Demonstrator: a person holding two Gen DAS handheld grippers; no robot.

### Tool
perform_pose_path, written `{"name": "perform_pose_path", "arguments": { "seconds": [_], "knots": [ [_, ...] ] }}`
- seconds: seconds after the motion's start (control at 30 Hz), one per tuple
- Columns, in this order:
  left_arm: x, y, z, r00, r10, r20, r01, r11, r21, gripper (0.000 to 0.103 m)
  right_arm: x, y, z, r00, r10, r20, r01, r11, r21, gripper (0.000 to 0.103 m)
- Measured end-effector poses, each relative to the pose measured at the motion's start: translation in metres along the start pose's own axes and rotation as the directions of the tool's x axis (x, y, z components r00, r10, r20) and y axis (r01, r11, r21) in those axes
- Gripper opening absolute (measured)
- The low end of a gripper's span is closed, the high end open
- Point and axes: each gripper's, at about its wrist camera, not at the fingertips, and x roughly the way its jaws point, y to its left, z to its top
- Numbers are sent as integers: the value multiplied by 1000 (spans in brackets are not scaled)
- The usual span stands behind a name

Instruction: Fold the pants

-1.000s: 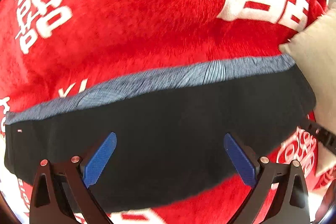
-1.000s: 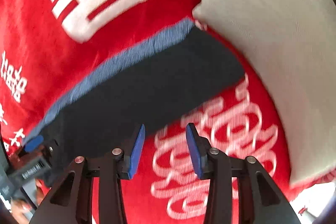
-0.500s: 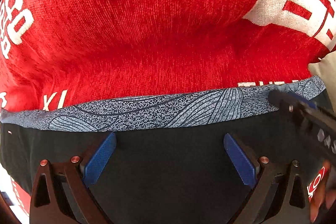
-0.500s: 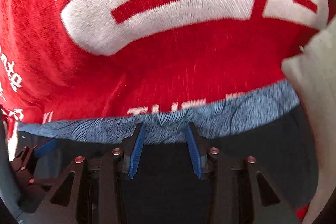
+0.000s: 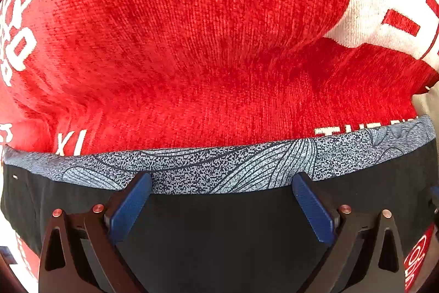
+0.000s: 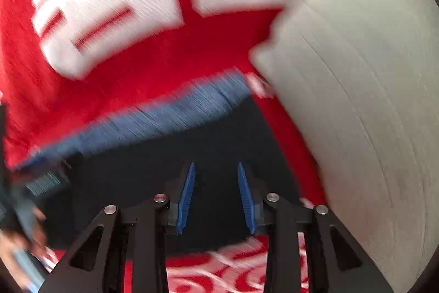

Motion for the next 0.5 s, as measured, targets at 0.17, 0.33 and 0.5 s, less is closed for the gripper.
{"name": "perform_pose_path", "arguments": {
  "seconds": [0.17, 0.33, 0.5],
  "knots": [
    [-4, 12, 5, 1000, 16, -12, -15, 1000, 11, 103, -21, -13, -6, 995, 86, 45, -91, 988, 125, 42],
    [-25, 13, -2, 1000, 7, -21, -7, 1000, 17, 103, -30, -36, -43, 955, 293, 53, -291, 880, 374, 60],
    [-40, 13, -22, 998, -32, -46, 33, 999, 24, 103, -24, -38, -85, 934, 356, 36, -332, 825, 457, 60]
  ]
}}
